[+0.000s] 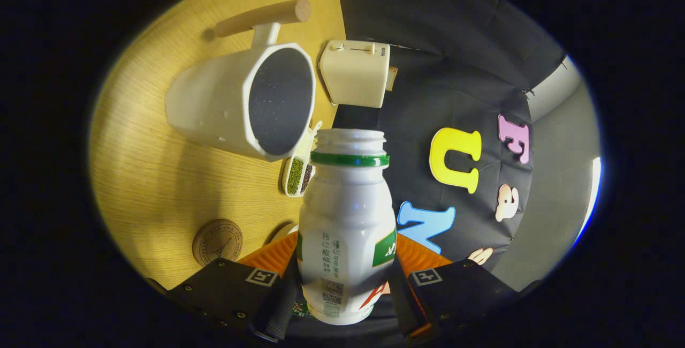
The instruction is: Take the bottle from table, then pour the juice into the cup, finally place the bottle on the coaster
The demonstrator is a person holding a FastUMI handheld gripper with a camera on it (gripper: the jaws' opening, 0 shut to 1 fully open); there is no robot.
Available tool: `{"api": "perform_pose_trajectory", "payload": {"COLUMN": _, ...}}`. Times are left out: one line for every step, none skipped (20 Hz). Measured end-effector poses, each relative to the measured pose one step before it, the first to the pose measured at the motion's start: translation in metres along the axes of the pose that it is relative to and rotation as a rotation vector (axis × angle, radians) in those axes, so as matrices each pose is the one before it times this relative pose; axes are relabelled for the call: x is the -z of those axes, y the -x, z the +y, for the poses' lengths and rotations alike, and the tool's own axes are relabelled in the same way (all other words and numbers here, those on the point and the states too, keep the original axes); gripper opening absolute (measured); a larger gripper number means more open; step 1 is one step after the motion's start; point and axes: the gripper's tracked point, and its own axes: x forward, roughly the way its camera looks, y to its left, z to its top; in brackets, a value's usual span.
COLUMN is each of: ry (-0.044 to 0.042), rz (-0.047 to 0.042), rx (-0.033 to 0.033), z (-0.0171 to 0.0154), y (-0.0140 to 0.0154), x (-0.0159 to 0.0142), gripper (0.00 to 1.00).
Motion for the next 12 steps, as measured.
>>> {"api": "perform_pose_trajectory", "payload": {"ry": 0.00551, "rz": 0.00187, "rx": 0.00022, "z": 0.00016, "y": 0.00028, "x": 0.00086, "gripper": 0.75}}
{"api": "perform_pose_trajectory", "payload": {"ry": 0.00326, "rz": 0.00072, "rx": -0.00046, "z": -0.00059, "y": -0.00054, "x": -0.0004, "gripper": 0.75}}
{"api": "perform_pose_trajectory", "payload": {"ry": 0.0015, "rz": 0.00114, "rx": 0.0009, "z": -0.00042, "y": 0.00015, "x": 0.00031, "gripper": 0.75}}
{"api": "perform_pose_trajectory", "payload": {"ry": 0.00268, "rz": -0.0002, "rx": -0.00046, "z": -0.00022, "y": -0.00102, "x": 0.00049, "gripper": 0.75}}
{"api": "perform_pose_trajectory", "payload": {"ry": 0.00246, "rz": 0.00099, "rx": 0.00079, "z": -0.00071, "y": 0.00098, "x": 0.00042, "gripper": 0.75}}
{"api": "perform_pose_trajectory", "payload": {"ry": 0.00298, "rz": -0.00007, "rx": 0.00155, "z": -0.0006, "y": 0.0001, "x": -0.00023, "gripper": 0.75}}
{"api": "perform_pose_trajectory", "payload": {"ry": 0.00423, "rz": 0.00105, "rx": 0.00182, "z": -0.00105, "y": 0.00025, "x": -0.00002, "gripper": 0.75}}
{"api": "perform_pose_trajectory", "payload": {"ry": 0.00262, "rz": 0.00035, "rx": 0.00173, "z": -0.00056, "y": -0.00018, "x": 0.00079, "gripper": 0.75}}
{"api": "perform_pose_trajectory", "payload": {"ry": 0.00348, "rz": -0.00042, "rx": 0.0008, "z": -0.00089, "y": 0.00041, "x": -0.00017, "gripper": 0.75}}
{"api": "perform_pose_trajectory", "payload": {"ry": 0.00537, "rz": 0.0029, "rx": 0.00138, "z": -0.00091, "y": -0.0006, "x": 0.00063, "gripper": 0.75}}
{"api": "perform_pose_trajectory", "payload": {"ry": 0.00518, "rz": 0.00082, "rx": 0.00096, "z": -0.00085, "y": 0.00083, "x": 0.00101, "gripper": 0.75}}
{"api": "perform_pose_trajectory", "payload": {"ry": 0.00428, "rz": -0.00003, "rx": 0.00227, "z": -0.00099, "y": -0.00031, "x": -0.00044, "gripper": 0.75}}
